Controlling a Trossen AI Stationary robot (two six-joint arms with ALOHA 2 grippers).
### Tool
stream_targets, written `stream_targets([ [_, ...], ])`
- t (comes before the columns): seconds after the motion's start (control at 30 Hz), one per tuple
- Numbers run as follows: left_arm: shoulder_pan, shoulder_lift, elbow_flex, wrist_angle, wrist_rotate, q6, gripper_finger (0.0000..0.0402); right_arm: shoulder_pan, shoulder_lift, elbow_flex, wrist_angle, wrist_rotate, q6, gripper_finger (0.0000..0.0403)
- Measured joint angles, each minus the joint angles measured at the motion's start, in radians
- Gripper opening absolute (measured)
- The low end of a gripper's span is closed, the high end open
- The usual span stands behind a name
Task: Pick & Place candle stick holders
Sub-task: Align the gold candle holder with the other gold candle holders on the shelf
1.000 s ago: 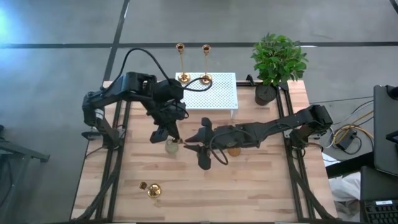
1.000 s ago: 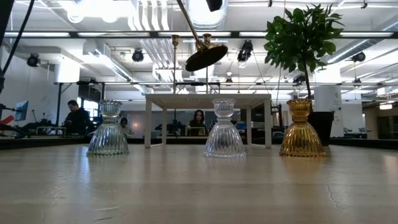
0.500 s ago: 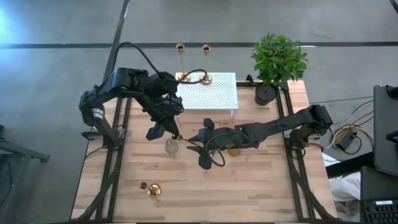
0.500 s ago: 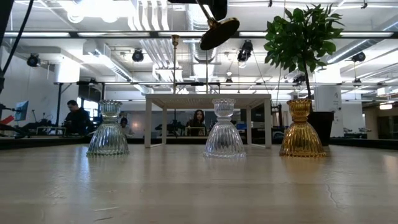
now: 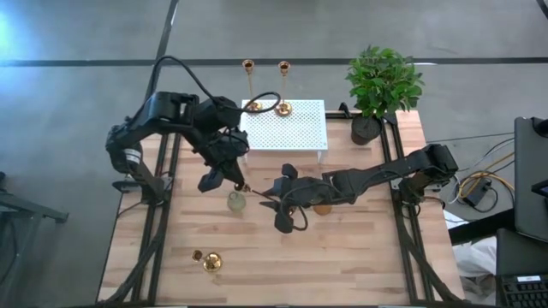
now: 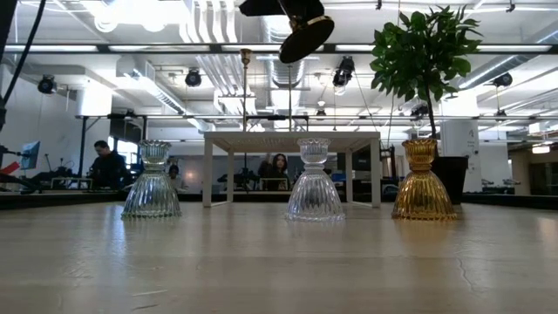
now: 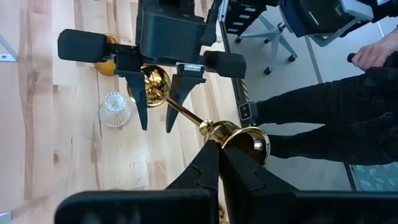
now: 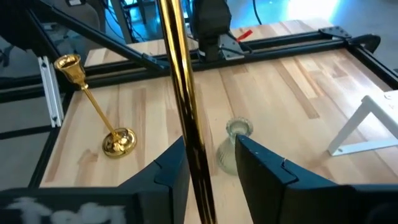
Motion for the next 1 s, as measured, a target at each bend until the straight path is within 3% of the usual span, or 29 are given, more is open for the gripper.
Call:
stream_targets([
  [0.47, 0.011, -0.001, -0.002, 0.0, -0.006, 0.0, 0.0007, 0.005, -0.047, 0.0, -0.067, -0.004, 0.034, 0.0089],
  [1.0, 0.011, -0.001, -0.002, 0.0, -0.006, 0.001, 0.0007, 0.014, -0.074, 0.001, -0.109, -0.01, 0.049, 0.0085],
])
